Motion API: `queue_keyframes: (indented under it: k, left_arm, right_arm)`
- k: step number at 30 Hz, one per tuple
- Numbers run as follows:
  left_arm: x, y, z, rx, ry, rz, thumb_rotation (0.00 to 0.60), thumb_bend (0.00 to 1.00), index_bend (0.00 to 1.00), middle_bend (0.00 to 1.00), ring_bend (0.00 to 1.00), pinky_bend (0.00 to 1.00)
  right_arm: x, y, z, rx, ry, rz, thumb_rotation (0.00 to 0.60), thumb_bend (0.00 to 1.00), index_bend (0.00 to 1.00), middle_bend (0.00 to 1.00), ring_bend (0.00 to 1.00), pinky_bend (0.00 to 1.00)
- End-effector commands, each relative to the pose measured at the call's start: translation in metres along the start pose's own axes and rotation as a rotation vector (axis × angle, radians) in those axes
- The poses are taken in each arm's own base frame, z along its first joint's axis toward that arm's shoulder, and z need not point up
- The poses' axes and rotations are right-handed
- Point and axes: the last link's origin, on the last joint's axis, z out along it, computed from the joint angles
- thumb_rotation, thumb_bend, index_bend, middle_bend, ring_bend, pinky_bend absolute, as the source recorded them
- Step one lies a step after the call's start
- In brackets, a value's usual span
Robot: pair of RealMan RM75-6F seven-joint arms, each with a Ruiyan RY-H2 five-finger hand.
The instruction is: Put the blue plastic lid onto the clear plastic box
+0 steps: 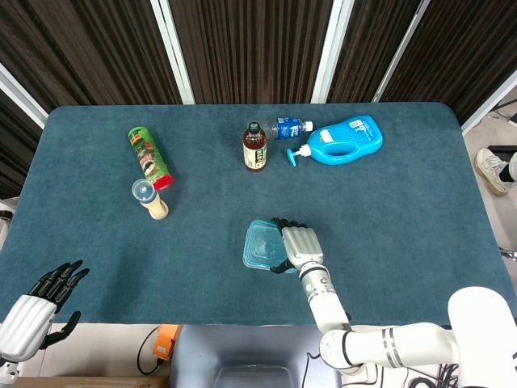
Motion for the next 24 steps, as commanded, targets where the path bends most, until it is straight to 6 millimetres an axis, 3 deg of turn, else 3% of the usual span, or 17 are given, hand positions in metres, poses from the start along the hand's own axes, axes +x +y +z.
queue_keyframes:
  k: [1,14,24]
  left_arm:
    - [0.000,0.000,0.000,0.001,0.000,0.000,0.600,0.43,0.00,0.00,0.00,0.16]
    - [0.002,-0.001,-0.001,0.001,0.005,-0.006,0.600,0.43,0.00,0.00,0.00,0.16]
    - [0.002,-0.001,-0.002,0.001,0.004,-0.007,0.600,0.43,0.00,0.00,0.00,0.16]
  right_arm:
    - [-0.001,0.000,0.001,-0.003,-0.001,-0.006,0.600,0.35,0.74,0.48,0.40,0.50]
    - [-0.007,-0.003,0.008,-0.016,-0.015,-0.013,0.600,0.34,0.73,0.48,0.40,0.50]
    - [-0.011,-0.007,0.011,-0.016,-0.052,-0.089,0.600,0.35,0.65,0.48,0.33,0.44]
